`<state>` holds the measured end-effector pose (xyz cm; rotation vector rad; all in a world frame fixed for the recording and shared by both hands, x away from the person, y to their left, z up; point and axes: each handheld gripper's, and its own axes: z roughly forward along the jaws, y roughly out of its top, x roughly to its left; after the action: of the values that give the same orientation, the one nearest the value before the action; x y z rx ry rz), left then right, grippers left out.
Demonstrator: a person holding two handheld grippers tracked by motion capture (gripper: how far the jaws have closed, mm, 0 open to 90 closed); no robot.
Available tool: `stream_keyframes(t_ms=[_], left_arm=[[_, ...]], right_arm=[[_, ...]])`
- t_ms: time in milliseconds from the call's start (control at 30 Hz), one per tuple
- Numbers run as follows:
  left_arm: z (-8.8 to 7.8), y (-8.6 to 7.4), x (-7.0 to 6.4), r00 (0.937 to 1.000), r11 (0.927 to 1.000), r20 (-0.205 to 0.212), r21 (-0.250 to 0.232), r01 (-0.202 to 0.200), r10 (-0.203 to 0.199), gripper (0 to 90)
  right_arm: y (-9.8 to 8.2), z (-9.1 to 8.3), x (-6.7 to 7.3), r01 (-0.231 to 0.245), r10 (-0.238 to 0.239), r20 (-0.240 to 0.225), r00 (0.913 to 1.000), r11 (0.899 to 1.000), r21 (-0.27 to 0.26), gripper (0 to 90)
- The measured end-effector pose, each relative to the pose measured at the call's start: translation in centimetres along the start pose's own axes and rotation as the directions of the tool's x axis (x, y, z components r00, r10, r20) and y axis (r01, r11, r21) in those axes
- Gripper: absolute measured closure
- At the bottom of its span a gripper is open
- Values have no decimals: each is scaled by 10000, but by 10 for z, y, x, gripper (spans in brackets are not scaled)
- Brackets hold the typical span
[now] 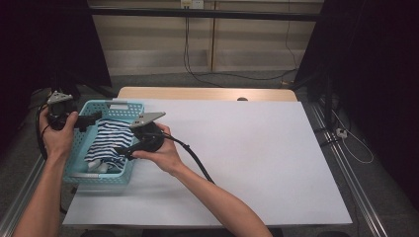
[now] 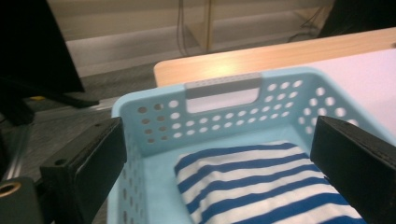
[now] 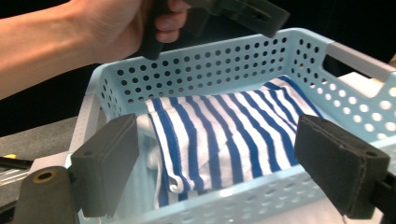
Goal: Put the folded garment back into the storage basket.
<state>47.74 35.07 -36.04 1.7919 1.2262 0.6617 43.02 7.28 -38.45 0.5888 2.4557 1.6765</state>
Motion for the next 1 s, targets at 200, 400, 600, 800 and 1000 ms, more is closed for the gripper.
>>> stream_keyframes(t_ms=[200,400,600,800,1000], left_arm=[[-9,-3,-9,9996,9999,-249,24,-131,132,47],[-23,-7,-16,9997,9996,-226,-273,-79,73,47],[-36,-12,-30,9997,9981,-155,-582,-187,178,47],[-49,-12,-47,9993,9958,23,-837,-365,369,47],[-58,-17,-59,9997,9947,68,-1006,-208,215,47]], right_arm=[[-3,-10,-3,-84,87,126,9999,9998,-195,73],[-6,-18,-5,-197,210,402,9990,9992,-344,60],[-9,-29,-5,-136,172,767,9969,9988,-471,57],[-11,-39,-2,-131,190,925,9955,9979,-637,53],[-13,-54,-2,-64,173,1122,9935,9953,-967,51]])
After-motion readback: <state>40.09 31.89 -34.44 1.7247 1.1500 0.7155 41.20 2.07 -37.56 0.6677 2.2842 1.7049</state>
